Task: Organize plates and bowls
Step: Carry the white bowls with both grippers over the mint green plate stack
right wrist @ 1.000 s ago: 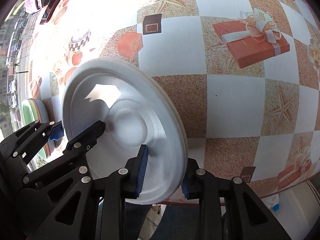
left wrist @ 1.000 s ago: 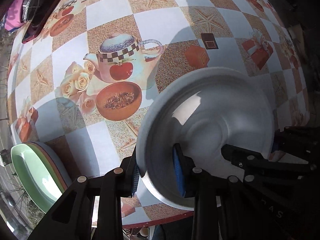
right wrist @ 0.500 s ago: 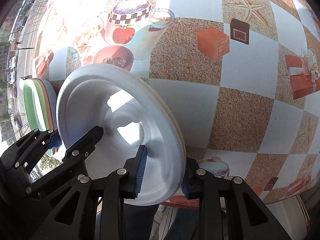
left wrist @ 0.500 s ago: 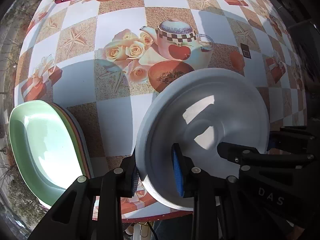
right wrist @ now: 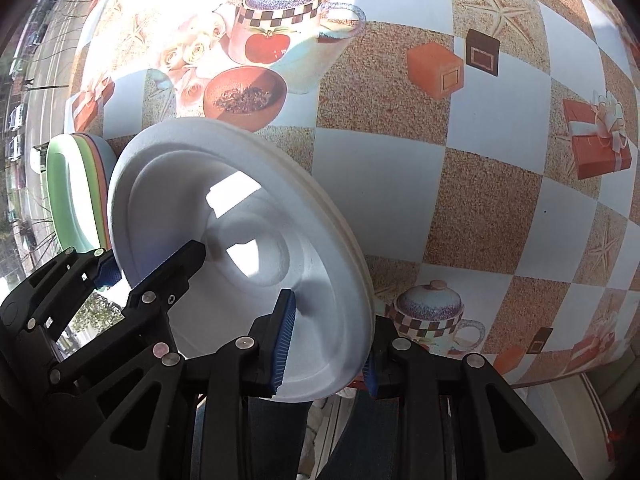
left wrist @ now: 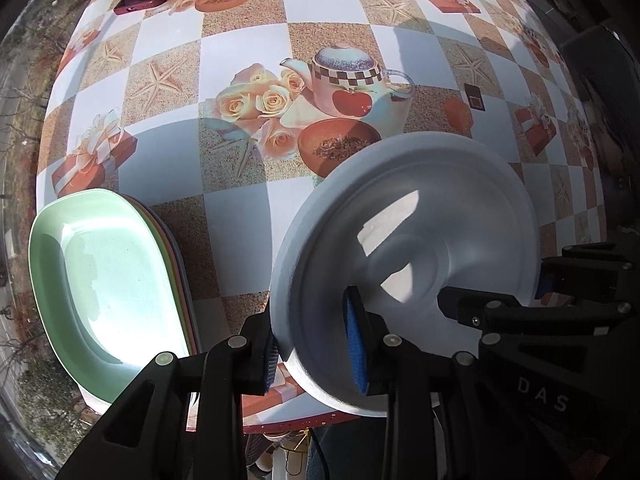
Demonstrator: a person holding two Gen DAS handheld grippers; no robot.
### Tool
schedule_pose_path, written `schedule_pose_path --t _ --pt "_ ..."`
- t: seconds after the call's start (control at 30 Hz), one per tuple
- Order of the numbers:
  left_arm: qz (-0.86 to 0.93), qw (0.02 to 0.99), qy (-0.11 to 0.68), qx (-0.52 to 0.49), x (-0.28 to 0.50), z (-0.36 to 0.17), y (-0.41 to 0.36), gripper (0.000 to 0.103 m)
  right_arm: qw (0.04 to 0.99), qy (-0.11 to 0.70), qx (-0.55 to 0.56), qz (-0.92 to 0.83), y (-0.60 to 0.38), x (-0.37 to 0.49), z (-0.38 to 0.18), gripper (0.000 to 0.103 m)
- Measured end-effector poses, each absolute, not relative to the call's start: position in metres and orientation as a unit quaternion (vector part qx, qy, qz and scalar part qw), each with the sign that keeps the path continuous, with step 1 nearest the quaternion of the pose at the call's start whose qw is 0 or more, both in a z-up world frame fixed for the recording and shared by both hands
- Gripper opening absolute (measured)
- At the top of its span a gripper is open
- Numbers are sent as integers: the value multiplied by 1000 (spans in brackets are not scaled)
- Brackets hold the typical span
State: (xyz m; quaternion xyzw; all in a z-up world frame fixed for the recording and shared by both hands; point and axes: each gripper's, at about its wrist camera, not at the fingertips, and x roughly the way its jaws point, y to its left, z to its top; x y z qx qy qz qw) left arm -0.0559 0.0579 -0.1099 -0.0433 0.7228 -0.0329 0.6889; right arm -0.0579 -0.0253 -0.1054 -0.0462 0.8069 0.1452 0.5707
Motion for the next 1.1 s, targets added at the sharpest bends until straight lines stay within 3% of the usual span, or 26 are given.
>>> schedule_pose_path --t 0.57,0.9,1.1 --pt "-4 718 693 -64 -86 -71 97 32 593 784 -76 165 30 -20 -78 32" --pt "11 723 687 -77 -101 -61 116 32 595 777 -95 180 58 -26 -94 32" --pt "14 727 682 -79 -105 -54 121 32 598 773 -98 186 45 -46 -71 32"
